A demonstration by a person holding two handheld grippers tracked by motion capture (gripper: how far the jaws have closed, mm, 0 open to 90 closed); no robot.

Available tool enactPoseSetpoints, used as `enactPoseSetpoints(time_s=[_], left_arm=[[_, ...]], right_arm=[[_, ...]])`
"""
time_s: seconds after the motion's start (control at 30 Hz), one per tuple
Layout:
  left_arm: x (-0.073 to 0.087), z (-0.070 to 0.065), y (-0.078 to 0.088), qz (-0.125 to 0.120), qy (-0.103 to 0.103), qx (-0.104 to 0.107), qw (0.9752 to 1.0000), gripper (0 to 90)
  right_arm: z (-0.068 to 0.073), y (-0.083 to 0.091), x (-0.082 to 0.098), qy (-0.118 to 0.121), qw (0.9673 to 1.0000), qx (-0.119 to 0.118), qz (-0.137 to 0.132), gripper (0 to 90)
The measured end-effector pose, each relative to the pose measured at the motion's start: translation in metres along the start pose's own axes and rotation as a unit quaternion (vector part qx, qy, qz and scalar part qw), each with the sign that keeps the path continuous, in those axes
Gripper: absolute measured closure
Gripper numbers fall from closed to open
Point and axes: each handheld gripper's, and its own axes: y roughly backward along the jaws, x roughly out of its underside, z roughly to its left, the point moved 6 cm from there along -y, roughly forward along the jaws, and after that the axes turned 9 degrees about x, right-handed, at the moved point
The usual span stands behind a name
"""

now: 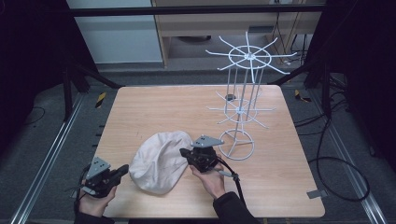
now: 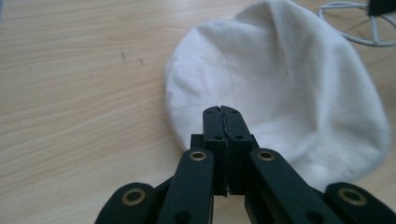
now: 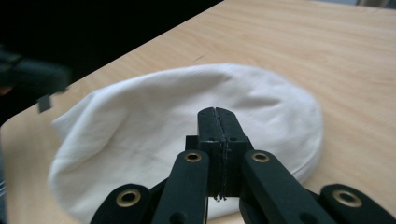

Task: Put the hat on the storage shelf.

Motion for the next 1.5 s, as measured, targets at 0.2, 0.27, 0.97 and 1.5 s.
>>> enactPoseSetpoints(time_s=[0.2,0.27,0.97,1.5], left_arm=[[0.006,-0.023,0.004,0.004,-0.020,0.025,0.9995,89.6],[0.007,-0.030,0.003,0.006,-0.023,0.035,0.9991,89.5],[0.016,-0.040,-0.029,0.055,-0.061,0.019,0.9964,89.5],[0.003,0.006,-0.050,0.053,-0.029,-0.033,0.9976,89.6]], right_arm=[[-0.015,-0.010,-0.017,-0.003,0.9998,0.019,-0.009,90.0],[-0.018,-0.016,-0.021,-0.006,0.9996,0.024,-0.012,90.0],[-0.019,-0.108,-0.030,0.012,0.9999,0.001,0.012,90.0],[-0.041,-0.093,-0.014,0.014,0.9969,0.033,0.069,90.0]])
